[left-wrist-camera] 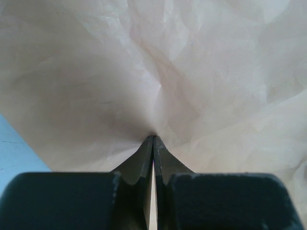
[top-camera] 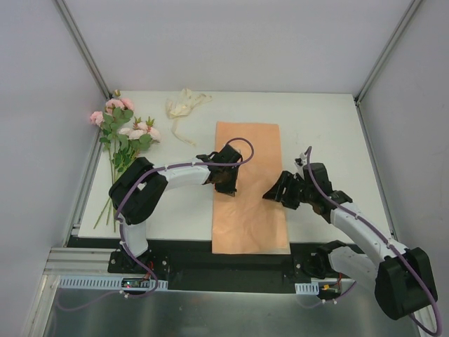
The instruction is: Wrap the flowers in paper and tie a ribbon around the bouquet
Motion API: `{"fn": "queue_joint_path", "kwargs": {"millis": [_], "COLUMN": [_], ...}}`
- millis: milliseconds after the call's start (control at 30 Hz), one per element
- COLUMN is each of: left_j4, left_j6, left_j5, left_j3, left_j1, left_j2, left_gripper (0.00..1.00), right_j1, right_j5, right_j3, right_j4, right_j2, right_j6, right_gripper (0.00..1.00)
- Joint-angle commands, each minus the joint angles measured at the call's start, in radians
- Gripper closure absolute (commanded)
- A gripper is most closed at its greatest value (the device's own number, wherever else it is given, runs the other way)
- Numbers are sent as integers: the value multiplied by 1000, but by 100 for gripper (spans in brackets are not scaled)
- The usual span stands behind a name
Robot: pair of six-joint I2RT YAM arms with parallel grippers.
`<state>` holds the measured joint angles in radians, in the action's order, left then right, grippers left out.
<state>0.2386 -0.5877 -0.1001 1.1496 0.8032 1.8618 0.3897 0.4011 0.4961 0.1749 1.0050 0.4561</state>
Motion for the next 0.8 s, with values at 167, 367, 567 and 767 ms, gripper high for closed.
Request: {"fn": "queue_joint_path", "kwargs": {"millis": [167, 367, 567, 767], "left_j4": [16, 11, 10, 4], "left_j6": [15, -4, -30, -20], "left_j5": [-47, -102, -187, -230], "left_j3": [45, 142, 298, 463], "left_j1": [-2, -2, -2, -9], "left_j2": [105, 164, 252, 240], "left_gripper": [100, 100, 100, 90], "right_j1": [-68, -72, -80, -78], "right_j5": [56, 44, -158, -303], "right_j3": [25, 93, 271, 481], "right_j4": [-71, -20, 257, 461], "right_j2": [-85, -39, -62, 23], "right_j6": [41, 20, -172, -388], "right_gripper": [50, 74, 91, 99]}}
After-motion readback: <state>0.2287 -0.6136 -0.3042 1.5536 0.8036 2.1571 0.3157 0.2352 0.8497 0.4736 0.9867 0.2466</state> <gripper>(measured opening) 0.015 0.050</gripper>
